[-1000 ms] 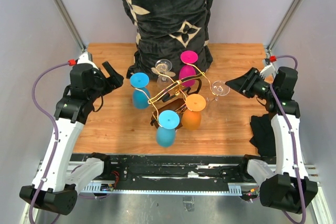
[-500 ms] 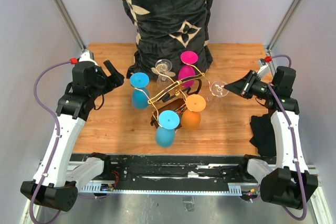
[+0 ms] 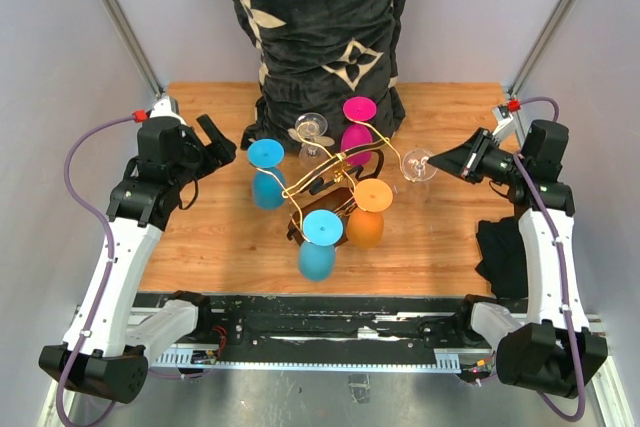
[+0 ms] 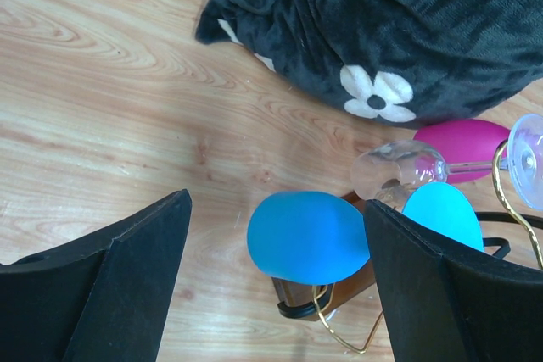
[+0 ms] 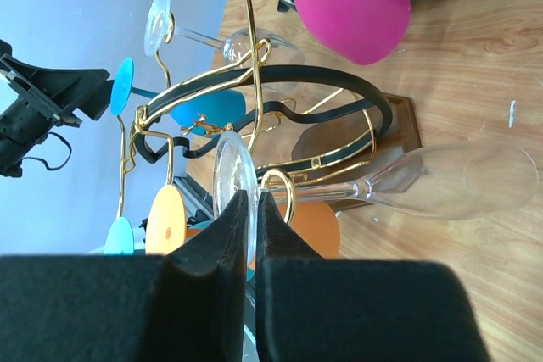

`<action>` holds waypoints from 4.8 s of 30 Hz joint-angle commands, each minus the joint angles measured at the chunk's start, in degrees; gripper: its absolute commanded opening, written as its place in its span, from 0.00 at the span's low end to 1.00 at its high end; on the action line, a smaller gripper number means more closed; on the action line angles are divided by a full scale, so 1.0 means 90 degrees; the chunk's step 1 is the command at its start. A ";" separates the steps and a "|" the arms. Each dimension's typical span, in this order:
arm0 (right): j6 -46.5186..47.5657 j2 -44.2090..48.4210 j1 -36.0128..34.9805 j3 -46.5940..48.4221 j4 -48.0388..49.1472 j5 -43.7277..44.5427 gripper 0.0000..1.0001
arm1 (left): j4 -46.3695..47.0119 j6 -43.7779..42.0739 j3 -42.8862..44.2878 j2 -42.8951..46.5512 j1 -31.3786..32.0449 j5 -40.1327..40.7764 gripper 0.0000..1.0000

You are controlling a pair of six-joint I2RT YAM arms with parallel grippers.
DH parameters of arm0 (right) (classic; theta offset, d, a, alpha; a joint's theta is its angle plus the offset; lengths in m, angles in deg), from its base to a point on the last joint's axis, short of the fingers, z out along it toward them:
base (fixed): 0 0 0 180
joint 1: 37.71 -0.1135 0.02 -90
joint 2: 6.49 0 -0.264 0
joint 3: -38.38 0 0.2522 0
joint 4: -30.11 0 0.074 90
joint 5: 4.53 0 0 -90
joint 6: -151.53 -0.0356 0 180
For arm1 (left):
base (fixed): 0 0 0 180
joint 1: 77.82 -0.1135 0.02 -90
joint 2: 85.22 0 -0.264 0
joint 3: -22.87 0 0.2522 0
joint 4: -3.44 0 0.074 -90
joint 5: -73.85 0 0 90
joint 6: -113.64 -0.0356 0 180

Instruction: Take the wine glass off the wine glass rack

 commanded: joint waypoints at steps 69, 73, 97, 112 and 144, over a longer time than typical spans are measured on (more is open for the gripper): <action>0.8700 -0.1502 -0.7370 0.4703 -0.1273 0.5120 0.01 | 0.2689 0.1185 0.5075 -0.4110 0.0193 -0.6205 1.00; 0.8715 -0.1622 -0.7490 0.4733 -0.1236 0.5158 0.01 | 0.2549 0.1151 0.4863 -0.4152 0.0197 -0.6299 1.00; 0.9212 -0.2102 -0.8067 0.4660 -0.0847 0.5495 0.01 | 0.1864 0.1504 0.4344 -0.4388 0.0255 -0.6236 0.88; 0.9100 -0.1941 -0.8066 0.4314 -0.0398 0.6339 0.08 | 0.2440 0.2070 0.4407 -0.4366 0.0188 -0.6060 0.28; 0.6732 0.0375 -0.7013 0.2551 0.0970 0.9210 0.98 | 0.3102 -0.1501 0.3958 -0.3747 -0.1528 -0.0968 0.24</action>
